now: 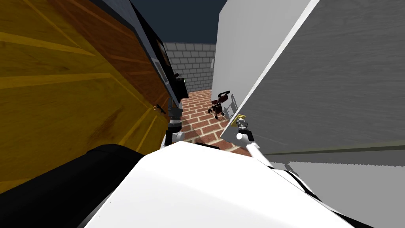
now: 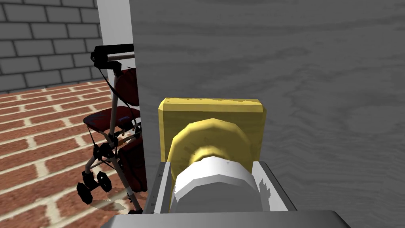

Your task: Pull the door open

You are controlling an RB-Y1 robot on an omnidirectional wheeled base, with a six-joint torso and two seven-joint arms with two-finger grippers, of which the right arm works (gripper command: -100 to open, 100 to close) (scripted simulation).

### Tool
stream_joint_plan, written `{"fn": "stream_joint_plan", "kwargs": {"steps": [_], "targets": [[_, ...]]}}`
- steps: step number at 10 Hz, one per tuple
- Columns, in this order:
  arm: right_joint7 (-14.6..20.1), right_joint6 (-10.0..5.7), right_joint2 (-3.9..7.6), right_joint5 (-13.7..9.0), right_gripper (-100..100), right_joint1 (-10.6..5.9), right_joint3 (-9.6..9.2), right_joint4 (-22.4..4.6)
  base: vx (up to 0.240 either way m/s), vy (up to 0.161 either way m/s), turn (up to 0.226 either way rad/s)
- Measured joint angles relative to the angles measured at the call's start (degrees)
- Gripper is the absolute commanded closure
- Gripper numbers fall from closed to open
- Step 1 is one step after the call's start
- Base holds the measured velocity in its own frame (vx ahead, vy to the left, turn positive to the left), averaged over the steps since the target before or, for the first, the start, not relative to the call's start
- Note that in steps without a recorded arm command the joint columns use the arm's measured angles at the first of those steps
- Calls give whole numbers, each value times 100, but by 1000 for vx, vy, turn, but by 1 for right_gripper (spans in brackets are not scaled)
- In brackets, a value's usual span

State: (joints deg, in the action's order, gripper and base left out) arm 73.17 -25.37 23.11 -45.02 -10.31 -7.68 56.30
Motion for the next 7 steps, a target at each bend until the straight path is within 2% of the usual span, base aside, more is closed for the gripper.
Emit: {"fn": "stream_joint_plan", "kwargs": {"steps": [4, 7], "targets": [[184, -5, 133, 20, 100, 77, -254, 119, -195, -62, 83], [262, 3, 195, 27, 100, 126, -360, 180, -122, -32, 63]]}}
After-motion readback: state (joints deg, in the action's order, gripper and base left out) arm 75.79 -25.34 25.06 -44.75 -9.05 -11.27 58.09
